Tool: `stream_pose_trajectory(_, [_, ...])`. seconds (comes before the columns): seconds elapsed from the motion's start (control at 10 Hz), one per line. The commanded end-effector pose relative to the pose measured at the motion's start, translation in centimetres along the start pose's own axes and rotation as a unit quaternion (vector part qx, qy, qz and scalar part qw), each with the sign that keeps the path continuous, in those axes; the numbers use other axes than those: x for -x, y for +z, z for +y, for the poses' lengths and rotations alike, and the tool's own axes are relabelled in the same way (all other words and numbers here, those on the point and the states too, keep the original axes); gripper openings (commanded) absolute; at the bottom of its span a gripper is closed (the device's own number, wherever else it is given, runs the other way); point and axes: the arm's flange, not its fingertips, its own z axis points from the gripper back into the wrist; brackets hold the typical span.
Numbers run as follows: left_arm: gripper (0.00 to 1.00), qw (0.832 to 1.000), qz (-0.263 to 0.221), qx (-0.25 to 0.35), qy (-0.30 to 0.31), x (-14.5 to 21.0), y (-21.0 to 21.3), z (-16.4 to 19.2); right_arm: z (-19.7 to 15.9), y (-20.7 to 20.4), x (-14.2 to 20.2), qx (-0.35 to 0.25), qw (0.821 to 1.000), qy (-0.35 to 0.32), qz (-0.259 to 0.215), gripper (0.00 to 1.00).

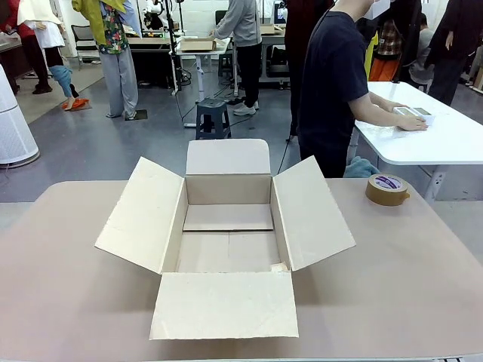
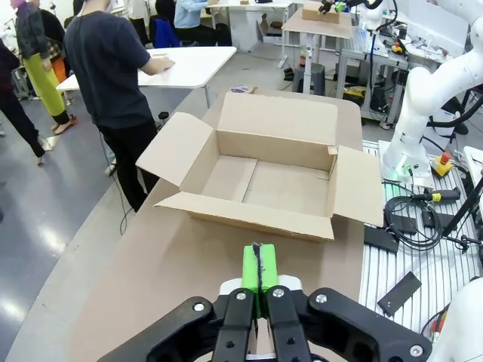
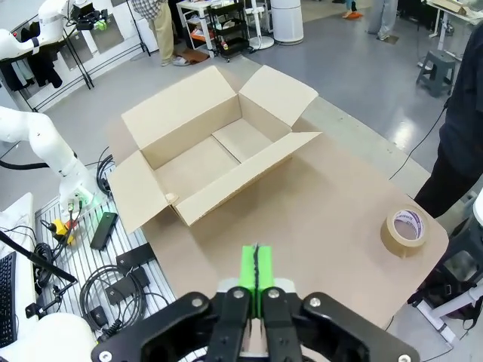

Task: Wrap the clocks to prevent damage.
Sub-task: Open the side flaps of the Package Box.

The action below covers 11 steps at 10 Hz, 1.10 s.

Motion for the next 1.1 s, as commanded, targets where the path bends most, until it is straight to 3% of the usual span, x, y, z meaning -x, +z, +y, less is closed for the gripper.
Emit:
stream_pose_trajectory(0.0, [0.00,1.000,0.000,0.008,0.000,0.0,-0.5,0.2,-0.1,-0.3,-0.2,-0.002,1.000,0.001,-0.001,0.00])
stream_pose_trajectory(0.5, [0.01,1.000,0.001,0.004,0.003,0.1,-0.4,0.2,-0.1,-0.3,-0.2,-0.002,1.000,0.001,-0.001,0.00])
stream_pose_trajectory(0.6, [0.00,1.000,0.023,0.009,0.009,-0.9,-0.8,0.5,0.0,-0.1,-0.1,-0.001,1.000,0.000,0.001,0.01])
stream_pose_trajectory(0.8, [0.00,0.989,0.140,0.041,0.032,-6.6,-3.7,0.4,1.8,-5.6,-6.6,-0.010,0.991,-0.092,0.096,0.01])
stream_pose_trajectory(0.9, [0.00,0.975,0.200,0.052,0.082,-9.7,-5.8,0.9,2.5,-8.6,-9.5,-0.032,0.984,-0.129,0.120,0.01])
stream_pose_trajectory(1.0, [0.00,0.950,0.269,0.071,0.141,-12.2,-8.7,1.0,3.3,-11.7,-11.8,-0.019,0.978,-0.148,0.148,0.01])
